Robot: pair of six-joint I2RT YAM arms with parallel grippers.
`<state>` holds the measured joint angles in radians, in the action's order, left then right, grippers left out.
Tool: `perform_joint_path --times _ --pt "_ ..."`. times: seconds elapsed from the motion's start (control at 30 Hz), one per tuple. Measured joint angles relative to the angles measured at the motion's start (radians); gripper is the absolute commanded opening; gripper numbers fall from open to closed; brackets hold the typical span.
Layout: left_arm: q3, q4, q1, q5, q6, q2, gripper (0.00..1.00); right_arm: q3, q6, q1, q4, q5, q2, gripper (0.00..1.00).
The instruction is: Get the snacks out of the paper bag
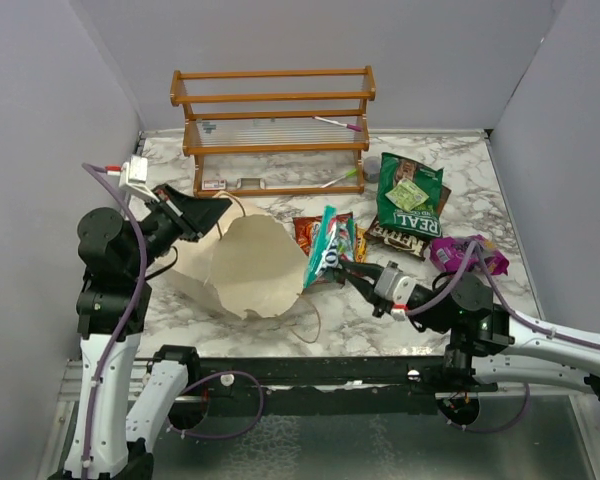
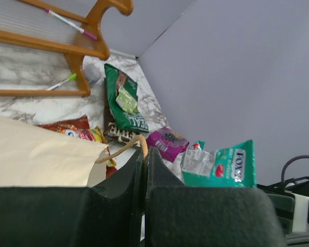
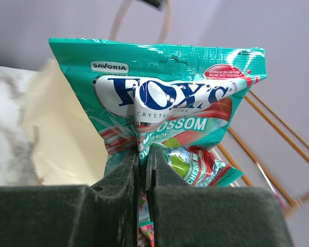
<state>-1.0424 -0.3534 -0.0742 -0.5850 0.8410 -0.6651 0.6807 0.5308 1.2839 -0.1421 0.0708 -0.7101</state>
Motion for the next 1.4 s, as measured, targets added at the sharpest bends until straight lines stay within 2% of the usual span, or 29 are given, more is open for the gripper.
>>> perform_joint_path --times 0.13,0.3,0.4,0.53,0.83,1.03,1.23,1.4 --pt "-0.065 0.068 0.0 -0.001 0.041 -0.071 0.0 -0.035 -0.029 -0.001 -0.04 0.228 0.002 0.01" --pt "-0.129 0.183 0.0 -0.018 0.122 -0.153 0.0 -0.072 -0.101 -0.002 -0.079 0.531 -0.073 0.01" --pt "-0.177 0.2 0.0 -0.018 0.126 -0.201 0.0 -0.073 -0.145 -0.003 -0.086 0.633 -0.084 0.01" --pt "-0.219 0.124 0.0 0.035 0.048 -0.209 0.0 -0.068 -0.183 -0.011 -0.115 0.711 -0.07 0.02" --pt "-0.199 -0.174 0.0 0.265 -0.217 -0.118 0.0 -0.051 -0.219 -0.021 -0.108 0.76 -0.048 0.01" --pt "-0.126 -0.273 0.0 0.33 -0.288 -0.068 0.0 0.024 -0.306 -0.023 -0.101 0.688 -0.072 0.01" --pt "-0.068 -0.328 0.0 0.387 -0.302 -0.051 0.0 0.2 -0.379 -0.023 -0.146 0.572 -0.282 0.01" --pt "-0.082 -0.372 0.0 0.507 -0.33 -0.05 0.0 0.389 -0.369 -0.023 -0.136 0.54 -0.437 0.01"
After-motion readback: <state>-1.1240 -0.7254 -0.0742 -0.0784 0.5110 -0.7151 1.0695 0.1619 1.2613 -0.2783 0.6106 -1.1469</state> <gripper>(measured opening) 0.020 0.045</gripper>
